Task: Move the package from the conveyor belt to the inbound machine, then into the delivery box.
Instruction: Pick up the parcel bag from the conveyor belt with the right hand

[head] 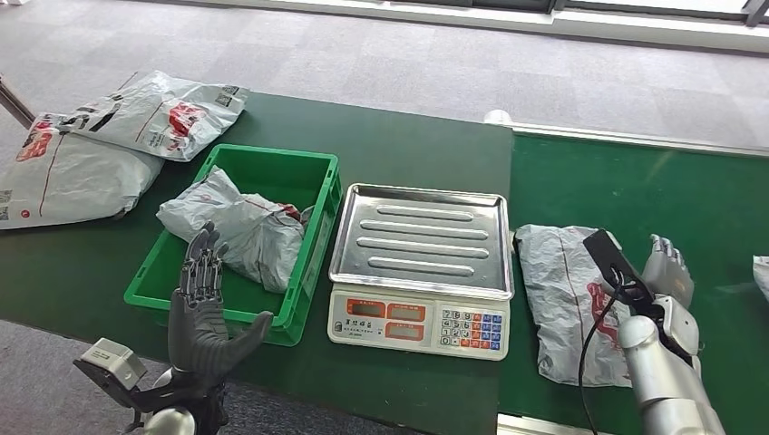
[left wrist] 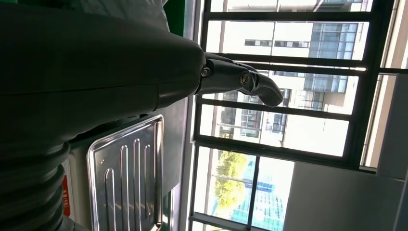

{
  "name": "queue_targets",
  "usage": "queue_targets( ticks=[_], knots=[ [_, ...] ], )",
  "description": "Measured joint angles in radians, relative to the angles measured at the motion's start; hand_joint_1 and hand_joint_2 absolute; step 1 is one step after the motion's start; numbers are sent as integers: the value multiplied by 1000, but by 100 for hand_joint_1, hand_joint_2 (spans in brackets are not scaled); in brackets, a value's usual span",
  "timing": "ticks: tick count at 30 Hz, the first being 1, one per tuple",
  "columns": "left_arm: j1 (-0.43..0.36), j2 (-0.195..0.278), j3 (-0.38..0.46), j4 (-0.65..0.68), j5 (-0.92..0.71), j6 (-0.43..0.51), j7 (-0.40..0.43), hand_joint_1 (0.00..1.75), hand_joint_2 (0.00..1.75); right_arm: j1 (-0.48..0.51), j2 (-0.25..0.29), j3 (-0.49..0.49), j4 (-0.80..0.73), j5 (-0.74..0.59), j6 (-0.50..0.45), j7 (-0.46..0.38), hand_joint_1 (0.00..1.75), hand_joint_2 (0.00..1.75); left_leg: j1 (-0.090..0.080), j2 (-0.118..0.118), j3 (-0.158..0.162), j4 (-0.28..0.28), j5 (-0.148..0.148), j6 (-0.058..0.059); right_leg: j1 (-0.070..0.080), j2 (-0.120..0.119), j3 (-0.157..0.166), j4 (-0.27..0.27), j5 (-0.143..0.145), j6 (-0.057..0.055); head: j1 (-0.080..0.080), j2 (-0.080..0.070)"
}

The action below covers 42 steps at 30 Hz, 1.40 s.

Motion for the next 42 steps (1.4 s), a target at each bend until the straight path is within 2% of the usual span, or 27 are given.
queue_targets(
  ticks=[3, 5, 12, 13, 16, 17, 42],
  knots=[
    [-1, 0, 0, 4, -1, -8, 4, 0, 175, -6, -3, 2, 40, 8, 179, 34, 0, 175, 0, 0, 0, 0, 0, 0, 0, 0, 0, 0, 0, 0, 0, 0],
    [-2, 0, -1, 8, -3, -10, 6, 0, 175, -3, -3, 9, 67, 26, 265, 48, 0, 175, 0, -1, 0, 0, 0, 0, 0, -1, 0, 0, 0, 0, 0, 0],
    [-5, -5, -9, 16, -23, -10, 8, 0, 175, -5, -3, 38, 83, 60, 359, 95, 2, 175, 0, -3, 2, 0, 0, 1, 0, -1, 2, 0, -1, 1, 0, 0],
    [-5, -6, -11, 16, -26, -10, 7, 0, 175, -2, -3, 39, 77, 58, 370, 93, 27, 175, 0, -3, 2, 0, 0, 1, 0, -1, 3, 0, -1, 1, 0, 0],
    [-8, -7, -17, 16, -34, -11, 7, 0, 175, 9, -3, 39, 58, 48, 412, 77, 156, 175, 0, -3, 2, 0, -1, 1, 0, -2, 3, 0, -1, 1, 0, 0],
    [-11, -8, -17, 16, -35, -12, 8, 0, 175, 12, -3, 40, 55, 45, 423, 71, 175, 175, 0, -3, 2, 0, -1, 1, 0, -1, 3, 0, -1, 1, 0, 0],
    [-32, -13, -17, 36, -32, -16, 18, 0, 175, 18, -37, 99, 69, -16, 482, -9, 175, 175, -1, -5, 4, 0, -1, 1, -1, -3, 6, -1, -2, 2, 0, 0]
  ],
)
